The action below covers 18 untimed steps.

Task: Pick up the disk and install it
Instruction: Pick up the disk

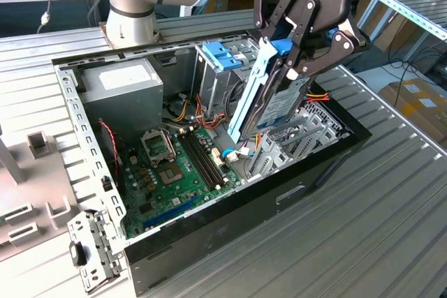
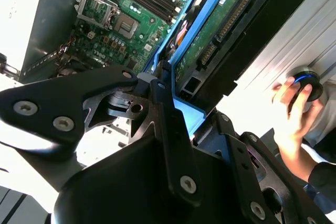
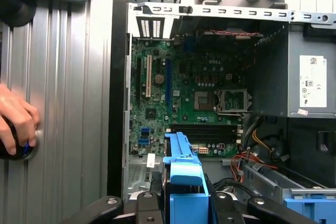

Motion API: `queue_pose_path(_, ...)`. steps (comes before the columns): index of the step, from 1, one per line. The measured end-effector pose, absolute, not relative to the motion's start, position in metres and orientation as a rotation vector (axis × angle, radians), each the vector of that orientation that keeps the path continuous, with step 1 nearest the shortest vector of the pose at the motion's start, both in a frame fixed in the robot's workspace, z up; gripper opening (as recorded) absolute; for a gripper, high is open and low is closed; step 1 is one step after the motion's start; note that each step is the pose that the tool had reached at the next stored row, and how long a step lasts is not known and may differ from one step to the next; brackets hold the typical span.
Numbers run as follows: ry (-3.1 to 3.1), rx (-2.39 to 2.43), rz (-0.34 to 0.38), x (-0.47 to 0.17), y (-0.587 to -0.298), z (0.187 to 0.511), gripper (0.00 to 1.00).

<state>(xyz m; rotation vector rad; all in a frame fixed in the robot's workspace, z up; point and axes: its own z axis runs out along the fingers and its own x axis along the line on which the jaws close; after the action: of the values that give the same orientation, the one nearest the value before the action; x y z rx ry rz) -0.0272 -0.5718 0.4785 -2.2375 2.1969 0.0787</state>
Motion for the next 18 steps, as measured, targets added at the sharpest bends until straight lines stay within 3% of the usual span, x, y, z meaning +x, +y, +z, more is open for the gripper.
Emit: queue_pose_path(18, 2.197, -2.237, 0.079, -0.005, -0.578, 0.478, 0.37)
